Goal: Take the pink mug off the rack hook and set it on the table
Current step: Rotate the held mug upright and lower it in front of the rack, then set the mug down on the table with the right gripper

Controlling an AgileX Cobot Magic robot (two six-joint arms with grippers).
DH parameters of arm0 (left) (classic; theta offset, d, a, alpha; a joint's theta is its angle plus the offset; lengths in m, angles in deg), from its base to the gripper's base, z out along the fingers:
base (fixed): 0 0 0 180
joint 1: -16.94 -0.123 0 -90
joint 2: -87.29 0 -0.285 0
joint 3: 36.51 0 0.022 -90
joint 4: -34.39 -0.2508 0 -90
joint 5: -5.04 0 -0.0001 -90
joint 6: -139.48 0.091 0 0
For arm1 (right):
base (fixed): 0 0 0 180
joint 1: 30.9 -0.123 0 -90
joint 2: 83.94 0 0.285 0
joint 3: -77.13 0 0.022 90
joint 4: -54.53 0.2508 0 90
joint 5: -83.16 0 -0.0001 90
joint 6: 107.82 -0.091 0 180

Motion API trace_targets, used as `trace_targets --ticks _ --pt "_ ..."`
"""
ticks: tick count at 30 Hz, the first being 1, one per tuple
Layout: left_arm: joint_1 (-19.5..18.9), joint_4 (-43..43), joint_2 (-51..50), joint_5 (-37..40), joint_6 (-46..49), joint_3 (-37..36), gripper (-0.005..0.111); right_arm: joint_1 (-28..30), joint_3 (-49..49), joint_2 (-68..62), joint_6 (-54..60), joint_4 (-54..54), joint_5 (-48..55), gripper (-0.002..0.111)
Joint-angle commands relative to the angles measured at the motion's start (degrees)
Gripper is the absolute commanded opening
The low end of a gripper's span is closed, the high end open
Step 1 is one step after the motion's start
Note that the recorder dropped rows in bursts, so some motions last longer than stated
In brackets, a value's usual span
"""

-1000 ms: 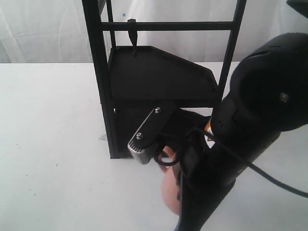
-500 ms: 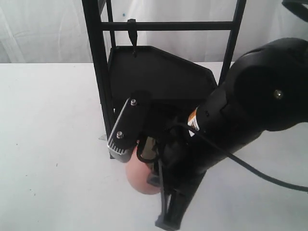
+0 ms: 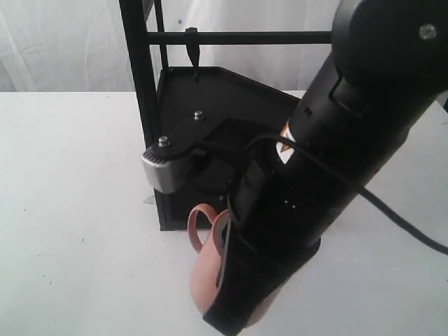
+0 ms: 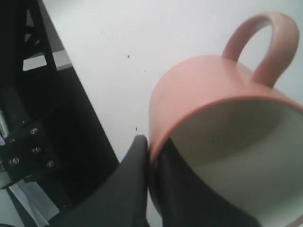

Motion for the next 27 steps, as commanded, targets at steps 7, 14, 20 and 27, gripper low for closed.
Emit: trace_targets --ticks 7,14,20,27 --pt "0.03 0.37 0.23 0.01 -0.59 -0.03 0.000 -3.57 8.14 -8.68 -6.61 -2.56 2.98 0.000" --pt "0.03 0.37 0.23 0.01 -0.59 -0.03 0.000 -6.49 12.97 -17.50 -6.61 -8.39 -2.18 0.000" --pt "0.03 0.37 0.23 0.01 -0.59 -0.03 0.000 -6.49 12.97 -20.18 -9.58 -11.67 0.56 0.000" --pt "0.03 0.37 0.23 0.01 -0.59 -0.03 0.000 -6.49 12.97 -20.56 -9.58 -13.19 -3.72 0.000"
